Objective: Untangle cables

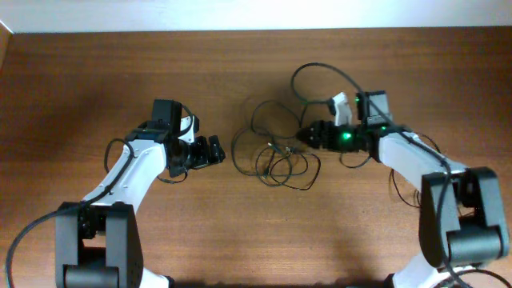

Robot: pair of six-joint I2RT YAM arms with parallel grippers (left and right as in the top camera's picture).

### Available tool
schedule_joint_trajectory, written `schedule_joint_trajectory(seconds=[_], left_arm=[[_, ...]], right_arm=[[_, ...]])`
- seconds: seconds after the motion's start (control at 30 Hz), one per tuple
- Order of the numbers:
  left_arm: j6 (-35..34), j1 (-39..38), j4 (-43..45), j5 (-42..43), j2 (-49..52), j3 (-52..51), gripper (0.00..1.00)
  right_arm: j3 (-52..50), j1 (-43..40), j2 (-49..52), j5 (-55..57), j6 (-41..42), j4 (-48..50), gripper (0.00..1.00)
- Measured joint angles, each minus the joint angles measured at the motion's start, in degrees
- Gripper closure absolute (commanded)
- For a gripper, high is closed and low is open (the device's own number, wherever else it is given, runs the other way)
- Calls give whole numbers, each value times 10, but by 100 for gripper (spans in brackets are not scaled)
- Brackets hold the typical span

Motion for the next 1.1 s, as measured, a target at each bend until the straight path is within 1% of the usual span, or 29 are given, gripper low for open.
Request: schedule_joint_trajectory(seconds=[0.03, 0.1, 0.17, 0.2, 0.23, 0.3, 0.33, 0.4, 0.47, 0.5, 0.53, 0.6, 0.67, 0.7, 0.73, 0.77, 0.8, 0.83, 0.87, 0.93, 0.97, 1.0, 1.03, 1.1], left_arm=[[-5, 0, 9, 0, 0, 0, 2], [-41, 0, 87, 0, 0, -4, 1], [-62, 0, 139, 9, 0, -3, 1], [-68, 0, 130, 19, 0, 2, 1], [-71, 0, 103, 22, 0, 15, 1], [-77, -9, 13, 15, 1, 84, 1], [-77, -26, -35, -9, 1, 158, 1], [-74, -60, -89, -67, 1, 248, 1], [-67, -116, -96, -130, 0, 320, 1], [-63, -139, -95, -150, -1, 330, 1], [-55, -172, -98, -194, 1, 331, 1], [-50, -209, -94, -247, 15, 331, 1], [-44, -238, -81, -285, 61, 331, 1], [-43, -240, -73, -289, 77, 331, 6], [-42, -242, -51, -296, 107, 331, 27], [-39, -242, -34, -300, 140, 331, 34], [-13, -241, -7, -297, 167, 330, 37], [8, -241, 12, -291, 185, 330, 37], [44, -242, 42, -275, 210, 330, 38], [102, -242, 71, -254, 248, 330, 39], [117, -242, 79, -249, 258, 330, 46], [135, -242, 87, -245, 272, 330, 81], [140, -242, 91, -244, 279, 330, 100], [149, -242, 95, -243, 287, 330, 100]], right_arm=[[0, -20, -12, -9, 3, -17, 19], [3, -40, -17, -10, 4, -49, 16], [3, -53, -17, 5, 5, -67, 15], [3, -57, -17, 13, 4, -71, 15], [3, -61, -17, 17, 4, -72, 15], [3, -66, -17, 24, 5, -73, 15], [3, -66, -17, 28, 5, -71, 15], [3, -66, -17, 28, 4, -71, 15], [3, -66, -18, 30, 4, -72, 15], [3, -66, -18, 30, 4, -72, 15], [3, -66, -18, 30, 4, -72, 14], [3, -66, -18, 30, 4, -71, 14], [3, -66, -18, 31, 4, -71, 14], [3, -66, -18, 34, 4, -71, 14], [3, -66, -18, 40, 4, -72, 14], [3, -66, -18, 47, 4, -74, 14], [3, -66, -18, 50, 4, -75, 14], [3, -66, -18, 53, 5, -74, 14], [3, -66, -18, 56, 4, -75, 14], [4, -66, -18, 57, 4, -75, 14], [3, -66, -18, 58, 4, -75, 14], [4, -66, -18, 58, 4, -74, 14], [4, -66, -18, 58, 4, -74, 14], [4, -66, -18, 58, 4, -74, 23]])
